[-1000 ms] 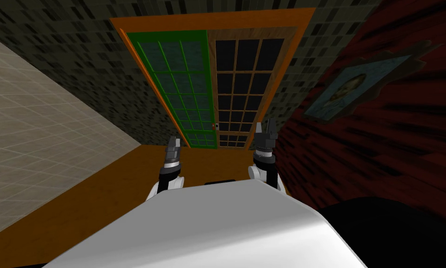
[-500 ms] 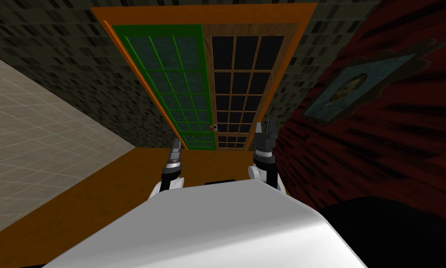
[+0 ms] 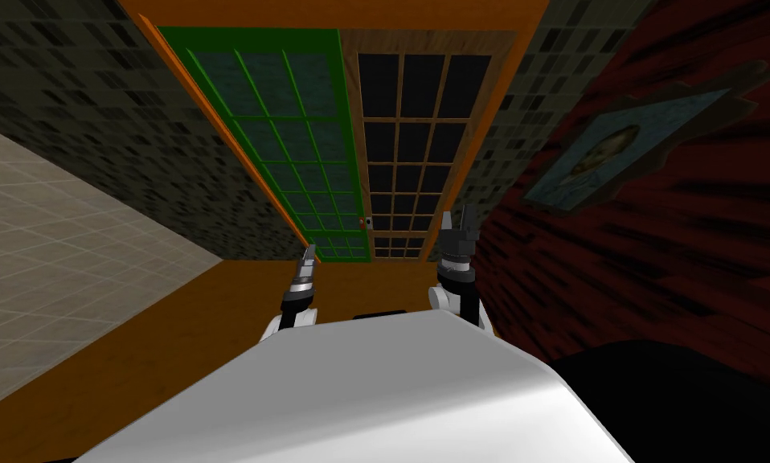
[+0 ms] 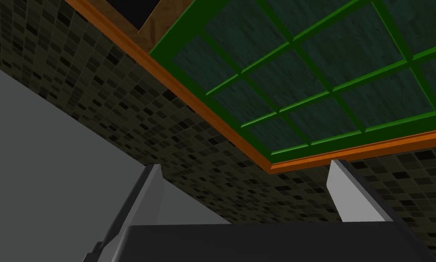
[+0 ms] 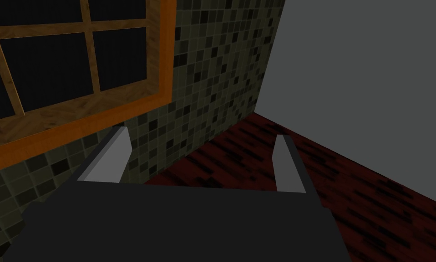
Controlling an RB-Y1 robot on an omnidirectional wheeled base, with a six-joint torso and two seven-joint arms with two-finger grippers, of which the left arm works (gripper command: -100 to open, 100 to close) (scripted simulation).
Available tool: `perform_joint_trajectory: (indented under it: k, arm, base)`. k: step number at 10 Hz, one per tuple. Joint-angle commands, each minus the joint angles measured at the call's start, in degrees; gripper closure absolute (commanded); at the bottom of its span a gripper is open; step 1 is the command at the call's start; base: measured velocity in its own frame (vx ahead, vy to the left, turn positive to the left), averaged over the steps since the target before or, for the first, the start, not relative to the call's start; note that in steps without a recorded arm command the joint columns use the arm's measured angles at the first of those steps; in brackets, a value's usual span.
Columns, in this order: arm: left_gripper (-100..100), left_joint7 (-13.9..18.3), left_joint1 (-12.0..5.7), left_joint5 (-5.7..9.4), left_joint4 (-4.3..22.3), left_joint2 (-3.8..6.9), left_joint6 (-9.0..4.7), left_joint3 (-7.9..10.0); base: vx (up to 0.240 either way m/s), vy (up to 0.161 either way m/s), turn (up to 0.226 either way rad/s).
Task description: Pull the door open
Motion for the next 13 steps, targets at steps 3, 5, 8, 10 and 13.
perform_joint_trajectory:
  k: [3,5,8,10,13]
  arm:
    - [-100,-4.88,-1.03,-0.75,5.20,0.44,-1.19,1.40]
    - [-100,-7.59,-1.63,-1.22,7.99,0.57,-1.69,2.13]
    - [-100,-11.66,-2.54,-1.92,12.18,0.76,-2.44,3.23]
    - [-100,-14.37,-3.14,-2.39,14.96,0.82,-2.94,3.96]
    - [-100,-18.43,-4.06,-3.08,19.15,0.92,-3.69,5.05]
  base:
    - [0.100,-0.024,-0.055]
    - [0.101,-0.020,-0.054]
    - [0.106,-0.012,-0.061]
    - [0.100,-0.017,-0.056]
    - [0.109,-0.017,-0.056]
